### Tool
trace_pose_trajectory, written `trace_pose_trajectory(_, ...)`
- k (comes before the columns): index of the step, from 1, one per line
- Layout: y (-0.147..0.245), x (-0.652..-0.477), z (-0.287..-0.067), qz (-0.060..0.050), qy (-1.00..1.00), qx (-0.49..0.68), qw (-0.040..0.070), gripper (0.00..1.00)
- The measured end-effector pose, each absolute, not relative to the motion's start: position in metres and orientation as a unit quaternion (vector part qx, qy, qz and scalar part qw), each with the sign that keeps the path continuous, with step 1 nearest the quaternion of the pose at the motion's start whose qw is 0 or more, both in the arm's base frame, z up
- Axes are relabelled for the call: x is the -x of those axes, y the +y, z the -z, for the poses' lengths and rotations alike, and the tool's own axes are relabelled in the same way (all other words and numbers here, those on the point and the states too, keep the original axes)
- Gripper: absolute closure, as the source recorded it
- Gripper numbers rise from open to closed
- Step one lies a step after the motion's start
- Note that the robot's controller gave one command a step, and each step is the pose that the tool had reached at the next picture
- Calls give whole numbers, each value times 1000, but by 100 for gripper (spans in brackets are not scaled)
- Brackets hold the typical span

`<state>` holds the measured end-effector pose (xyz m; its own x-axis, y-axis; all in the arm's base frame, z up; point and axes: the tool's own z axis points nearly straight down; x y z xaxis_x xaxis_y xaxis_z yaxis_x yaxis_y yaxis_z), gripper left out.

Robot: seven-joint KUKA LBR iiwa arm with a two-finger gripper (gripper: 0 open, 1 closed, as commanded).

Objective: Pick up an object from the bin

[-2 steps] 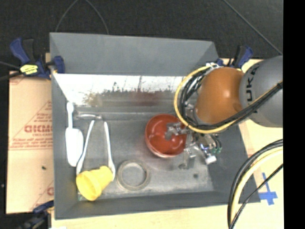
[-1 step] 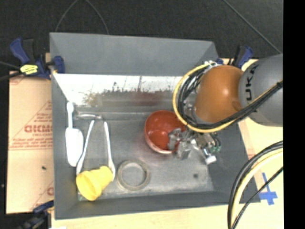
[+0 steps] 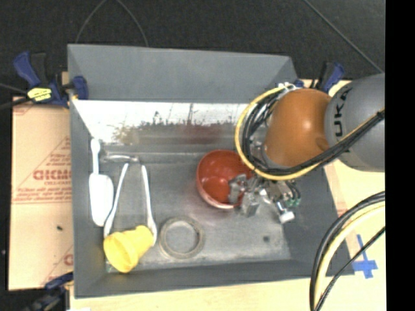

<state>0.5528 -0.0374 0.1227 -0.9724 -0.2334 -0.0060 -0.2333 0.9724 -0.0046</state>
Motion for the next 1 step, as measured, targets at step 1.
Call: trace_pose_trajectory(1, -43, -547, -228, 2, 993, 122, 1, 100)
